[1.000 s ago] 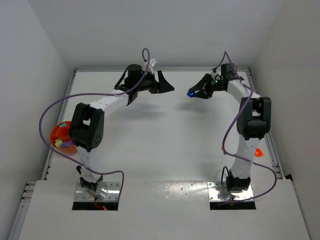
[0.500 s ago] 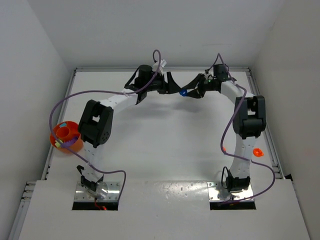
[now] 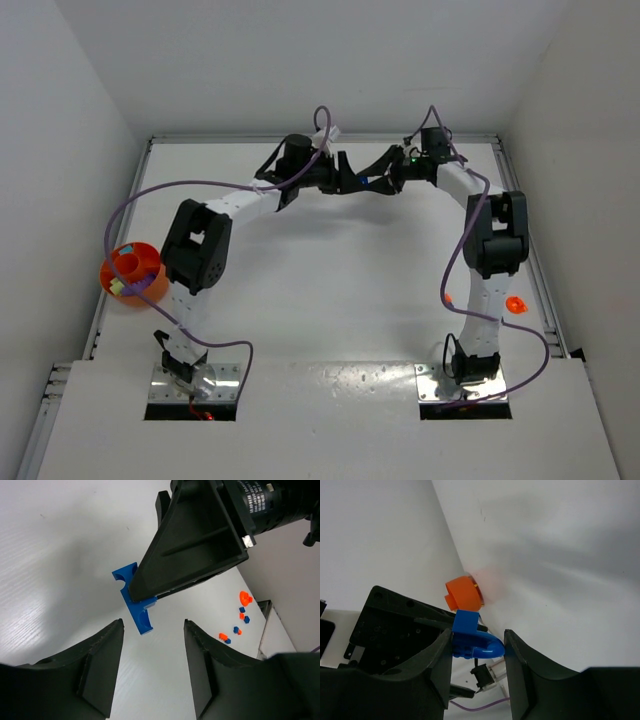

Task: Sort the legos into containers by color

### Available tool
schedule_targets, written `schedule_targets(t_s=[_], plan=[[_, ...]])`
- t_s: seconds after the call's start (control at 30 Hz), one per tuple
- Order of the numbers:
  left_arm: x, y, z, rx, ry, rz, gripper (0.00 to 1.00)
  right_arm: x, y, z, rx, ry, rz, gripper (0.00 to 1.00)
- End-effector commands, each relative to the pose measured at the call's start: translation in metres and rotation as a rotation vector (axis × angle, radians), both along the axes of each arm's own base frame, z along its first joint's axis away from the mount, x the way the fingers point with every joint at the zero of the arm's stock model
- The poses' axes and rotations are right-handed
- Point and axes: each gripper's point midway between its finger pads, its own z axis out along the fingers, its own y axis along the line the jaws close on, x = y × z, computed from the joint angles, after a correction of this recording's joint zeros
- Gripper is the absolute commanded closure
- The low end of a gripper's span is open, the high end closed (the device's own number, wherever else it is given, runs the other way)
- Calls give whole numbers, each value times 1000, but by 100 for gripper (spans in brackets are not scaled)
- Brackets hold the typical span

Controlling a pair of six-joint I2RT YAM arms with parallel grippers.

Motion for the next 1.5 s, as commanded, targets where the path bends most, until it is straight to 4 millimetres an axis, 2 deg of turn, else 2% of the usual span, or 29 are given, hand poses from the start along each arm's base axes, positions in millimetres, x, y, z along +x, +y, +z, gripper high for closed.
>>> schedule_targets(t_s=[0.0,0.1,0.3,0.53,0.77,0.83,0.87,0.9,0.97,1.0,1.03,1.07,1.1,1.17,1.2,1.3,1.33,1.4,1.43,1.47], plan=[[8,-5,12,-4,-54,9,44,6,12,34,37,-92,28,93],[14,-2,11,16,-58,41,49,7,13,34,44,-91,35,93],[26,9,5,30,-53,90,50,2,17,30,39,-80,48,93],[33,12,18,-2,-79,115,51,1,21,28,32,-72,50,93],[36,16,17,-8,-74,127,73,-3,25,20,31,-53,59,93],[36,16,24,-17,-90,127,78,-3,25,20,31,-53,59,92],[36,16,24,-17,-90,127,84,-2,24,19,25,-54,53,90],[37,16,26,-22,-98,127,86,-3,24,18,23,-43,53,81],[37,16,36,-26,-125,124,92,-4,23,14,12,-44,51,68],[34,15,34,-23,-113,112,94,-4,23,14,12,-44,51,54],[32,17,37,-16,-119,110,97,-4,23,13,9,-52,56,51],[32,17,35,-7,-119,107,97,-4,23,13,9,-52,56,46],[30,23,33,-1,-103,106,99,0,17,12,-3,-64,45,36],[22,26,31,17,-106,89,100,1,12,11,-7,-73,40,25],[17,28,34,32,-101,85,100,3,8,16,-14,-102,40,14],[10,52,16,133,-64,79,100,6,-13,18,-64,-143,21,6],[9,68,17,154,-59,95,100,6,-26,24,-95,-170,9,6],[1,94,8,225,-28,120,100,7,-43,22,-154,-196,-8,6],[0,115,16,248,-35,152,100,9,-51,24,-188,-215,-14,6],[-2,128,17,298,-59,146,100,7,-61,21,-250,-242,0,6]])
